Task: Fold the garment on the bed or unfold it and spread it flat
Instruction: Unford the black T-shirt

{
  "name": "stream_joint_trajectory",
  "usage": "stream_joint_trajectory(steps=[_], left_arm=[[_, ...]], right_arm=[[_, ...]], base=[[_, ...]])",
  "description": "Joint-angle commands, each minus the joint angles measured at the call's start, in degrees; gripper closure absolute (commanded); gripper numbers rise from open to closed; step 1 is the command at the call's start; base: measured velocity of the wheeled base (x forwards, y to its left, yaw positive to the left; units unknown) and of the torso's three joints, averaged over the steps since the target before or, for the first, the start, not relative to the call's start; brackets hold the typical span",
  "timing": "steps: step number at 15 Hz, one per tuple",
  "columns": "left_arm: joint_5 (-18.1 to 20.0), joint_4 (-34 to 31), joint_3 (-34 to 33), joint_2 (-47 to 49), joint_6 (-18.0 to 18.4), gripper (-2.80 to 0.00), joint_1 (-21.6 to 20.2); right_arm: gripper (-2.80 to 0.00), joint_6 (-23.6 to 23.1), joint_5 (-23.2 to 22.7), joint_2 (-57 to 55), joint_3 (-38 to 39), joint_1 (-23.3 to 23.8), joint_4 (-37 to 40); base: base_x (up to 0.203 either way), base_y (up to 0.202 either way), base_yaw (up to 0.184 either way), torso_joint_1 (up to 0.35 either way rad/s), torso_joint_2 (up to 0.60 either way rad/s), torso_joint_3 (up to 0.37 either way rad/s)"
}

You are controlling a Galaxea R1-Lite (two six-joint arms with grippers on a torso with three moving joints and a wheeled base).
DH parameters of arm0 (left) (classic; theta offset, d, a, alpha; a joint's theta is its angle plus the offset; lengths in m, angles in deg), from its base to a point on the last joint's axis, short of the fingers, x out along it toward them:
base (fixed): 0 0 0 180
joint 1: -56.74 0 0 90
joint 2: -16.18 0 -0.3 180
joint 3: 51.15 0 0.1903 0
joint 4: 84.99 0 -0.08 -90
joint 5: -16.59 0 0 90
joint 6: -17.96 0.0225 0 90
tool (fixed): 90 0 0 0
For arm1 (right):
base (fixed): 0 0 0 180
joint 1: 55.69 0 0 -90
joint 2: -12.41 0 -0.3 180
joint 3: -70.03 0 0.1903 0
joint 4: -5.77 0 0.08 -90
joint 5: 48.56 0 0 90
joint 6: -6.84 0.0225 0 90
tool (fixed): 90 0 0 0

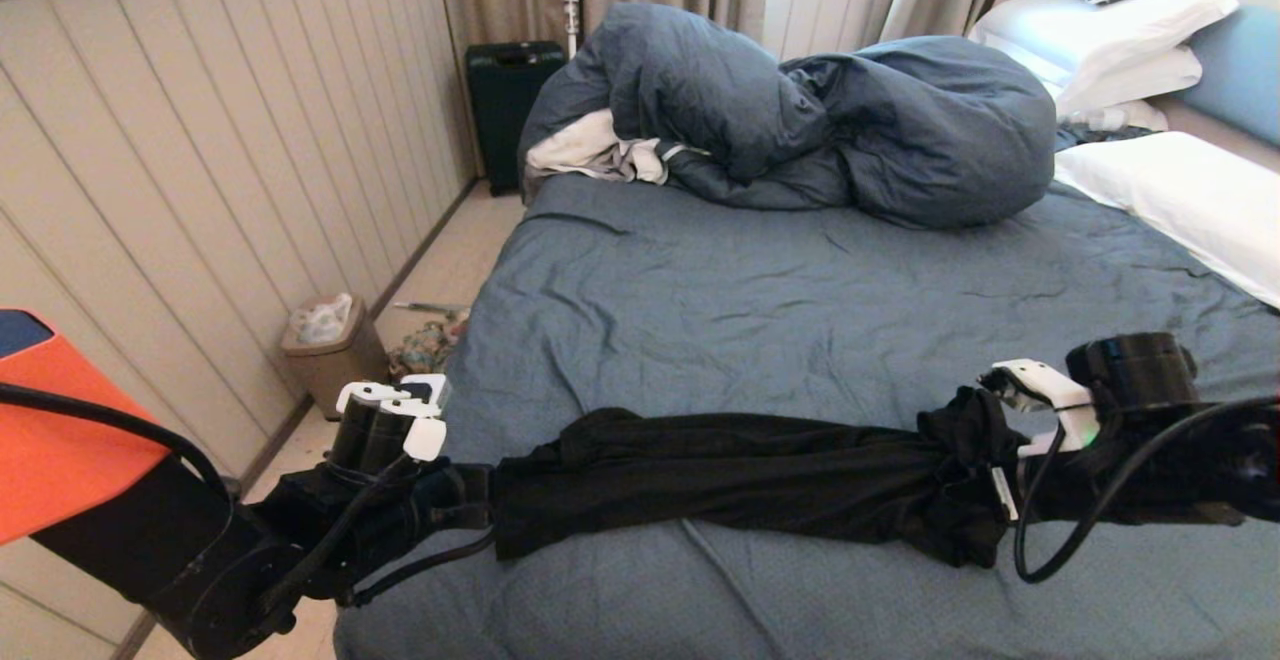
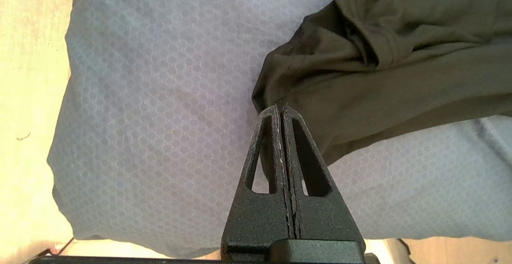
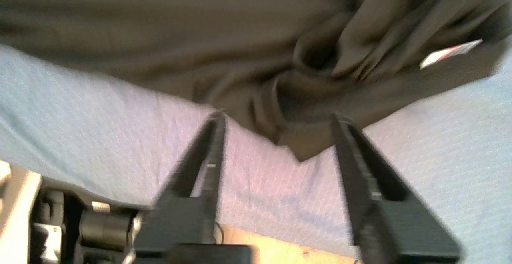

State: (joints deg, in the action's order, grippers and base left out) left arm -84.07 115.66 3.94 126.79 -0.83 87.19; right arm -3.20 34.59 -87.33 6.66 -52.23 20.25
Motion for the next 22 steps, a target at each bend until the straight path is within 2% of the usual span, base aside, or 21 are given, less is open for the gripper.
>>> stream_joint_trajectory(steps=[1, 6, 11, 12, 13, 22], left_arm=[[-0.1, 0.3, 0.0, 0.7, -0.2, 0.00, 0.5], [-0.2, 0.3, 0.0, 0.9, -0.3, 0.00, 0.7], [-0.2, 0.4, 0.2, 2.2, -0.2, 0.00, 0.9], [-0.3, 0.4, 0.2, 2.4, -0.2, 0.00, 0.9], [-0.3, 0.4, 0.1, 2.5, -0.2, 0.00, 1.1], [-0.3, 3.3, -0.3, 4.2, 0.1, 0.00, 1.6]], right_arm=[[-2.80, -0.2, -0.1, -2.4, 2.2, 0.0, -1.1], [-2.80, -0.2, 0.1, -10.7, 6.4, 0.1, -18.0], [-2.80, -0.2, 0.2, -13.8, 6.0, 0.1, -18.7], [-1.65, -0.2, 0.2, -13.7, 6.0, 0.1, -18.7], [0.00, -0.2, 0.2, -13.7, 5.9, 0.1, -19.0], [0.00, -0.3, 0.0, -14.5, 6.2, 1.8, -22.1]], base=[[0.000, 0.000, 0.000, 0.000, 0.00, 0.000], [0.000, 0.000, 0.000, 0.000, 0.00, 0.000], [0.000, 0.000, 0.000, 0.000, 0.00, 0.000], [0.000, 0.000, 0.000, 0.000, 0.00, 0.000], [0.000, 0.000, 0.000, 0.000, 0.00, 0.000], [0.000, 0.000, 0.000, 0.000, 0.00, 0.000]])
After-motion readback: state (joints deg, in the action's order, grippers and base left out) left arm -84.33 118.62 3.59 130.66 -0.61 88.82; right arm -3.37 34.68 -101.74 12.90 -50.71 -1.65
